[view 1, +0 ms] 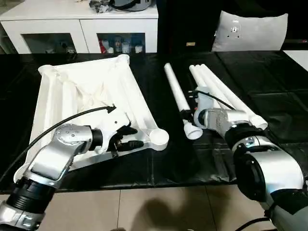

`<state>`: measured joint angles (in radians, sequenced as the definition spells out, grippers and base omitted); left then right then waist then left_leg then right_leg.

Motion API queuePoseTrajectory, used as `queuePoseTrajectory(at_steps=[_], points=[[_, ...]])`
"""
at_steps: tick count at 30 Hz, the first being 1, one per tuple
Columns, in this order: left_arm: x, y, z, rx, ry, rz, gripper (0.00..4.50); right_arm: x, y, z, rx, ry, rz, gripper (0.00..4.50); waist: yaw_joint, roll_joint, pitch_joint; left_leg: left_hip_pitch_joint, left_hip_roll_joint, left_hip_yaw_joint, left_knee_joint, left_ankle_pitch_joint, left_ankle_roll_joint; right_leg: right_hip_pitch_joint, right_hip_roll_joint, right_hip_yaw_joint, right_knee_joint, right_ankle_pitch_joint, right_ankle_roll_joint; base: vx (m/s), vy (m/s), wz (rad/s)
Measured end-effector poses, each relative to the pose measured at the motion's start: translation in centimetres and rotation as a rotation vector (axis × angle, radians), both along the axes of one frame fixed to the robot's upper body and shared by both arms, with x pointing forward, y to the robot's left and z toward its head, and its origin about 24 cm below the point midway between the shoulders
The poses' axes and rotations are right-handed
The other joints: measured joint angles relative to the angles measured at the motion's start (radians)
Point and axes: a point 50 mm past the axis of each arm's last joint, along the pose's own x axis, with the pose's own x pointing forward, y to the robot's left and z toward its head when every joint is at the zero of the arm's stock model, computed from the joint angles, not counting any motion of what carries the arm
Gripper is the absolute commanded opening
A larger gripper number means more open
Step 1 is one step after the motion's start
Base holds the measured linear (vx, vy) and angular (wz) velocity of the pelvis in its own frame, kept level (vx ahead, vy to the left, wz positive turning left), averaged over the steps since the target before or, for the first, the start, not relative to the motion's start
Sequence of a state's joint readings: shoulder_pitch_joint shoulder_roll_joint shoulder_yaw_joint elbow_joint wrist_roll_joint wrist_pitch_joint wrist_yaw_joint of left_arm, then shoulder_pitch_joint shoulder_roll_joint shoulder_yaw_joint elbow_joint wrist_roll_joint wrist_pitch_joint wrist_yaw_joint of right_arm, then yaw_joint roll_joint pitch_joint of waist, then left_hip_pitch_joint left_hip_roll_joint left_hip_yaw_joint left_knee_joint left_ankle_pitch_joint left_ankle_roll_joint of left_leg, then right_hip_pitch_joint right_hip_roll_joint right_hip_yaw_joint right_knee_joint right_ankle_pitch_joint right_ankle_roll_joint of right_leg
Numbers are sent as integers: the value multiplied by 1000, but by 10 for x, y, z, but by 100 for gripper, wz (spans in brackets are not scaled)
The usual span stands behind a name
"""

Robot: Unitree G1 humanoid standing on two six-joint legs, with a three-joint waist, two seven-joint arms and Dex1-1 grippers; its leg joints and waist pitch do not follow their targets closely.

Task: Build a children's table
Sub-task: Pick table leg

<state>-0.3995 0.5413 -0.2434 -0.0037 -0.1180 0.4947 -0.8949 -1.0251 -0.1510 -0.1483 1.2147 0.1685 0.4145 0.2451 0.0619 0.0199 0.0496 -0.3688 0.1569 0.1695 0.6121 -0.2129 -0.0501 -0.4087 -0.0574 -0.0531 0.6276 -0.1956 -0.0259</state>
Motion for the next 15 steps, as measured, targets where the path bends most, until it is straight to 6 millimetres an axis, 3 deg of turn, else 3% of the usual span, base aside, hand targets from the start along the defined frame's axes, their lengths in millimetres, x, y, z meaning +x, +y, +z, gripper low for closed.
queuePoseTrajectory(at_steps=[7, 15], points=[[14, -14, 0, -73, -78, 137, 230, 3, -4, 17, 231, -131, 1, 184, 1, 1, 1, -2, 0, 0, 0, 1, 3, -1, 0, -1, 0, 0, 0, 0, 0, 0], [39, -25, 35, -359, -137, 334, 275, -7, -22, 52, 453, -353, 89, 184, 13, 1, 1, -1, 2, 0, 0, 3, 5, 0, 0, -4, 0, 1, -1, 0, 0, 0]])
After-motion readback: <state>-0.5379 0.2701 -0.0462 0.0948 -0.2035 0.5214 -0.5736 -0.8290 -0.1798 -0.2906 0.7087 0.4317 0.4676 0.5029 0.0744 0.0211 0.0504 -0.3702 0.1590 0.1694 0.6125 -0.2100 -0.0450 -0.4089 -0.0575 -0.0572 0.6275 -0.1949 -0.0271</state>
